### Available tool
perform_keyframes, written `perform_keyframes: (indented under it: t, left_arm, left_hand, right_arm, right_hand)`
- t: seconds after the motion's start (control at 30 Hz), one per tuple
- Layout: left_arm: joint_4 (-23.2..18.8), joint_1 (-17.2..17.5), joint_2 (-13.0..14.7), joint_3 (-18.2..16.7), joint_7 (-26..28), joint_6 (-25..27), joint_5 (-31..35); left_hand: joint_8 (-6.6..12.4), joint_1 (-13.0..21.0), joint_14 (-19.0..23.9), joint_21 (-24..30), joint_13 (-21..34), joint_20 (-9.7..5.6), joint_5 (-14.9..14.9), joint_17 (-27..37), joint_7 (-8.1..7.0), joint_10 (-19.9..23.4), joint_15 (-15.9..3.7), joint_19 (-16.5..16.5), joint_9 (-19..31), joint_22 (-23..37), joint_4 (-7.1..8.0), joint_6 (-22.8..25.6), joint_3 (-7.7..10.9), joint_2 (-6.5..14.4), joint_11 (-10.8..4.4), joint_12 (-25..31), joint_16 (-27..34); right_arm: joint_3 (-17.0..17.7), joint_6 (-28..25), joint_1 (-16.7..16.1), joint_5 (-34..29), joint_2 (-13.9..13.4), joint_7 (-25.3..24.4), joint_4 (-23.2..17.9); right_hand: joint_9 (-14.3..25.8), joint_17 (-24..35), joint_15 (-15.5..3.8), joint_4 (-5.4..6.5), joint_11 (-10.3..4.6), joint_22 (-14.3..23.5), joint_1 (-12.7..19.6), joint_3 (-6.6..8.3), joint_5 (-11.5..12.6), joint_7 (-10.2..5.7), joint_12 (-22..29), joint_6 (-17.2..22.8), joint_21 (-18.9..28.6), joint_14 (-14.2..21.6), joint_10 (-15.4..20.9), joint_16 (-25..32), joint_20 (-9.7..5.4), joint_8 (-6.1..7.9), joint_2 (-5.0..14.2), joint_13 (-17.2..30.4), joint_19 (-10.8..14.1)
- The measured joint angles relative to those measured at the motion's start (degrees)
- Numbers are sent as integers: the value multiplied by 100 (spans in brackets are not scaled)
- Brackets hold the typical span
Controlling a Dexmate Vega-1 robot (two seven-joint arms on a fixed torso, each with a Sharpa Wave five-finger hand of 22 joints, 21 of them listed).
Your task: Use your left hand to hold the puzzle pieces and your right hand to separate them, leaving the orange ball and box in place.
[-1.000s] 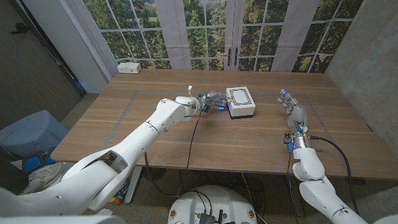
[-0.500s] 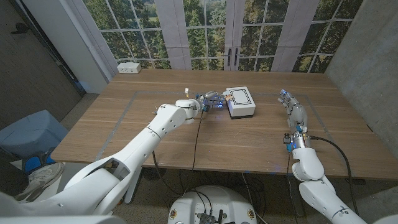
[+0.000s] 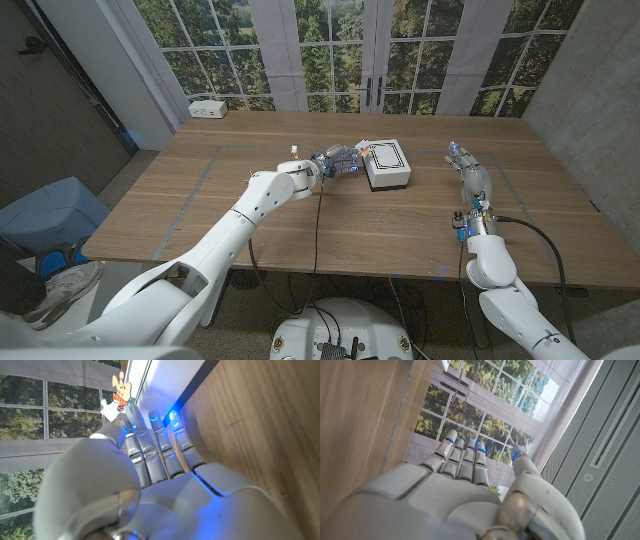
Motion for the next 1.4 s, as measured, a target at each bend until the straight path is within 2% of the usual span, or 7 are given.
perform_keyframes:
  t: [0.2,0.23,0.37,0.6,0.93,1.17,1.4]
  left_arm:
    - [-149,158,27,-101,15,-183,-255]
    - [-165,175,30,-111,15,-183,-255]
    - [-290,288,62,-173,90,-312,-465]
    - [-504,455,136,-274,207,-402,-780]
    - [-747,594,252,-380,406,-383,-1281]
    - [-967,607,453,-446,587,-201,-1606]
    - [-1108,578,602,-496,833,21,-1962]
  left_hand:
    - [-1,30,0,43,0,-5,0,0,1,-2,0,-5,1,23,19,0,-20,30,-1,0,0]
    - [-5,30,0,46,-1,-6,0,0,2,-2,0,-6,1,23,21,0,-23,30,-2,4,0]
    - [-19,60,0,86,-17,-29,0,-1,8,-10,0,-29,1,45,22,6,-23,14,-9,21,0]
    - [-66,59,0,152,-17,-47,44,9,8,-11,0,-47,114,76,22,5,-23,13,-9,38,-48]
    - [-87,119,0,279,-19,-16,45,52,9,-20,0,-77,170,114,23,5,-71,15,1,71,-48]
    - [-111,156,0,366,21,-15,45,75,10,-30,0,-138,328,149,13,5,-82,6,11,88,-48]
    - [-115,188,22,455,4,26,89,79,11,-18,22,-178,338,182,29,5,-125,-8,44,128,-49]
  right_arm:
    - [17,-379,-72,-490,2,-407,-298]
    - [17,-430,-72,-556,2,-454,-298]
    - [-2,-702,-118,-929,-20,-705,-557]
    - [-81,-1083,-138,-1497,-75,-1019,-757]
    - [-339,-1512,-125,-2213,-277,-1366,-1086]
    - [-523,-1889,-48,-2907,-462,-1603,-1225]
    - [-704,-2081,79,-3226,-629,-1659,-1335]
  right_hand:
    - [3,36,14,-39,-53,1,154,-7,44,-82,0,82,-26,31,9,42,140,33,-148,50,46]
    - [18,36,23,-39,-56,1,224,-7,45,-103,0,103,-26,40,11,42,170,40,-85,53,53]
    - [29,63,2,-63,-84,1,376,17,45,-124,40,124,-26,61,40,62,219,50,-119,79,88]
    - [29,89,22,-118,-155,28,757,73,99,-240,53,196,-26,121,111,106,186,83,-155,106,203]
    - [28,143,-9,-109,-279,28,1159,113,131,-340,116,297,-26,214,173,194,112,128,-228,160,317]
    - [28,193,-9,-76,-289,27,1170,80,131,-358,137,315,-26,214,182,239,114,128,-220,186,315]
    - [28,222,-9,-60,-329,27,1283,64,163,-420,137,336,-26,213,97,239,113,128,-331,229,316]
